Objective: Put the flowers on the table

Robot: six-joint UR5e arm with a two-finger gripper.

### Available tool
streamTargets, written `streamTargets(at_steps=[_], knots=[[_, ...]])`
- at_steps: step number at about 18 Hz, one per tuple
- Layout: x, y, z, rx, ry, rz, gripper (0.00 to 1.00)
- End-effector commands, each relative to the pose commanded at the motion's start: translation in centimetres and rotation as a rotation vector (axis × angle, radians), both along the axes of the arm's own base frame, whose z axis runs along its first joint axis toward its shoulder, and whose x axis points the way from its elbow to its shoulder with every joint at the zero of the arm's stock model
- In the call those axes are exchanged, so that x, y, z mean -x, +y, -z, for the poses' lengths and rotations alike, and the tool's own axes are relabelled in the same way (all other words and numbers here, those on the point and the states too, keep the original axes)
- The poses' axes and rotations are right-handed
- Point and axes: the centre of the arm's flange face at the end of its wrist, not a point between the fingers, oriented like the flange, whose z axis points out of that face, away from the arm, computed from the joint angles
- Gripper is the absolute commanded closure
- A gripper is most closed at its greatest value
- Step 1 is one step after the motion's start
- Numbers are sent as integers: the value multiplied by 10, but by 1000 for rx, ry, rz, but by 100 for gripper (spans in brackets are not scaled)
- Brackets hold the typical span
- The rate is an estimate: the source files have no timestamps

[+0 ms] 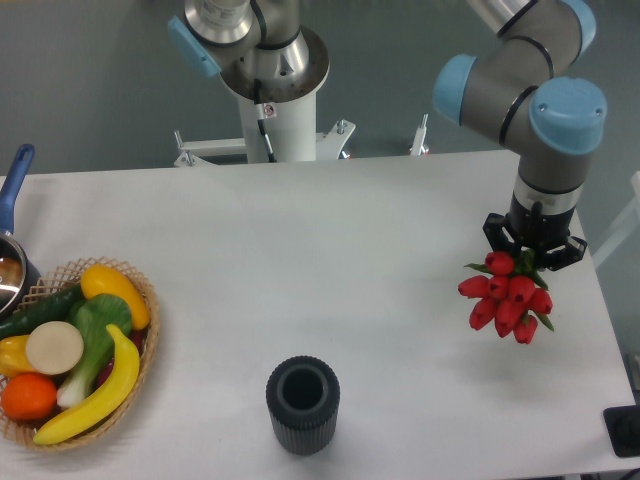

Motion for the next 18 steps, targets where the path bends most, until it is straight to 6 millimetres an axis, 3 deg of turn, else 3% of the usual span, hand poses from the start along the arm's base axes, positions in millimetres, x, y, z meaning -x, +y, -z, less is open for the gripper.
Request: streamTargets(at_steps=[4,5,6,9,11,12,13,14,15,16,18], knots=[[-1,4,6,5,-13,23,98],[-3,14,19,10,-24,34,97],[-13,28,19,9,-29,48,96],[-29,42,30,11,-52,77,96],[-37,52,41,25,-66,91,87],[-40,52,44,19,-77,92,77],[-40,52,43,11,-81,90,55],[-43,52,47,2,-93,86,41],[-48,53,55,-10,-118,68,12],[-52,52,62,-17,-129,39,0],[-52,53,61,-33,-107,6,0]])
